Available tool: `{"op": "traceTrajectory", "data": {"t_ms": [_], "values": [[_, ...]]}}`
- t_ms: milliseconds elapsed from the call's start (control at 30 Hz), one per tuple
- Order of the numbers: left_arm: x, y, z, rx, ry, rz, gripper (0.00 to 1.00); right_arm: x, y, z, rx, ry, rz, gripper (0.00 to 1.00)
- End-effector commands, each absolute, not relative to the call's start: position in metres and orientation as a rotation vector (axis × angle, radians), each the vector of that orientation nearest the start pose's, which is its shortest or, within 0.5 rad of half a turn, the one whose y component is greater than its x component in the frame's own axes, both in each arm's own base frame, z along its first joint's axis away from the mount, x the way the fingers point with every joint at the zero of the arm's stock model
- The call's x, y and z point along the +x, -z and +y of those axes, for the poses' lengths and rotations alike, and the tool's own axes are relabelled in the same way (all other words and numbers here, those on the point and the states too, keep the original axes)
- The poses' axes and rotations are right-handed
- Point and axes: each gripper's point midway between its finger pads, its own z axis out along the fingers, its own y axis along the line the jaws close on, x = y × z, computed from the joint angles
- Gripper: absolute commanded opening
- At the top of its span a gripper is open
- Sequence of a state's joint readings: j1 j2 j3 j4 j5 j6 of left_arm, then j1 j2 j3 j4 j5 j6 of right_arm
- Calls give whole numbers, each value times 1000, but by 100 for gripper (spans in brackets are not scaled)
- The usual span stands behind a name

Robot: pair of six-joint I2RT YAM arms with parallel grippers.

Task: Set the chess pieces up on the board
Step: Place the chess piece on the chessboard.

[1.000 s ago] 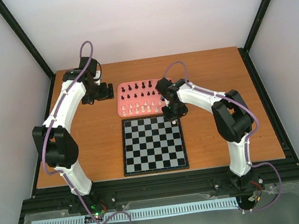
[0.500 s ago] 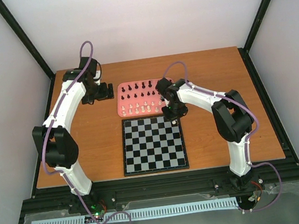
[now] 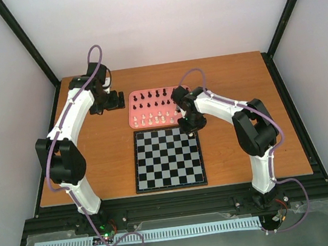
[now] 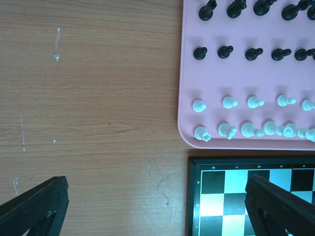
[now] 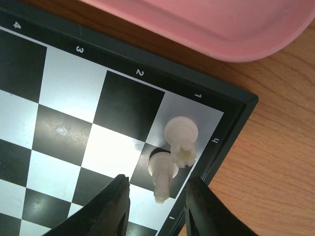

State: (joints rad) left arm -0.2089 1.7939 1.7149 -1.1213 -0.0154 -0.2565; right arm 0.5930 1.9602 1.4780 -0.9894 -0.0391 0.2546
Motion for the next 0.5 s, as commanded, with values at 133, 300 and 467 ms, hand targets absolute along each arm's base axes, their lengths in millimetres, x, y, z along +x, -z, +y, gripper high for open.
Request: {"op": "traceTrajectory", "data": {"t_ms": [133,300,467], "values": [[411,-194,-82,-60,94,2736,100,317,-62,228,-537,-135,3002,39],[410,-193,-82,-60,92,2740,100,318,-54,228,-543,-125,3017,39],[411,-193,-82,-59,88,2739,100,315,-48,228,-560,-128,3032,38]]}}
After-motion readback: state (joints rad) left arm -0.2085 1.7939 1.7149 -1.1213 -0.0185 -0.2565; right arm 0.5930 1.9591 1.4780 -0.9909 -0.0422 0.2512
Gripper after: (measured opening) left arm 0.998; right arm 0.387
